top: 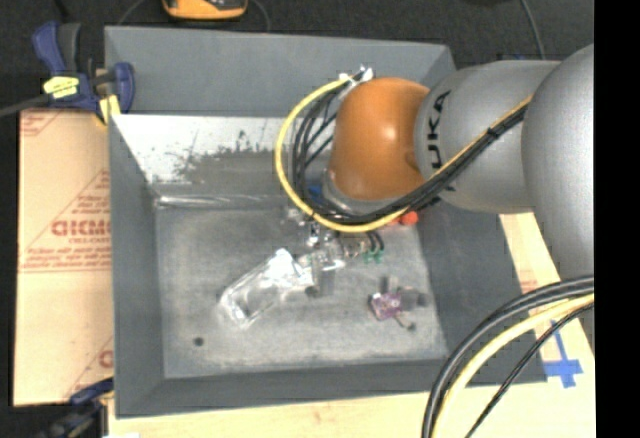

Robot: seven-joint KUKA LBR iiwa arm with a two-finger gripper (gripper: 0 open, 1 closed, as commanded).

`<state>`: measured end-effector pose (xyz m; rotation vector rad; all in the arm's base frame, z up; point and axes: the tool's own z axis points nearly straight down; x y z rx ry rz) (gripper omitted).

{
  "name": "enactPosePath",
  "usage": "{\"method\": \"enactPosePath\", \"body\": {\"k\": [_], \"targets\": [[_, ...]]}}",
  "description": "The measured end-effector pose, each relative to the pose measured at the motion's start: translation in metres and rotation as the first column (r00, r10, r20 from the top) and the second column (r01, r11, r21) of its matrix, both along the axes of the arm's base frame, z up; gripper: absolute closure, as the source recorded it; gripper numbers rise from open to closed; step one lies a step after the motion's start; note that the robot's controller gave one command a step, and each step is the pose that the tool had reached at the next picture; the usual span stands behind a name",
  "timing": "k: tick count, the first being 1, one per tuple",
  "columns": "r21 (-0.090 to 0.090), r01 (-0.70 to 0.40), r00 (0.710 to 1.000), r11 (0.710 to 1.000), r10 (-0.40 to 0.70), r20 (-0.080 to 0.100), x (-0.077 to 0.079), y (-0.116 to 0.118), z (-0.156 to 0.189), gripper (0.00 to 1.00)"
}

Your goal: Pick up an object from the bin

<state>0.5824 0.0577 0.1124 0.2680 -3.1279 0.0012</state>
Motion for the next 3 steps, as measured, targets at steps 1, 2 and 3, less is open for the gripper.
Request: {"method": "enactPosePath", "body": {"k": [1, 2, 3], "targets": [[0.003, 0.006, 1.0, 1.0, -0.006, 0.002, -0.03, 0.03, -0.044, 0.0], [0.003, 0.01, 1.0, 1.0, -0.01, 0.009, -0.027, 0.029, -0.041, 1.0], [0.0, -0.058, 0.998, 0.998, 0.058, 0.014, 0.052, 0.02, 0.11, 1.0]]}}
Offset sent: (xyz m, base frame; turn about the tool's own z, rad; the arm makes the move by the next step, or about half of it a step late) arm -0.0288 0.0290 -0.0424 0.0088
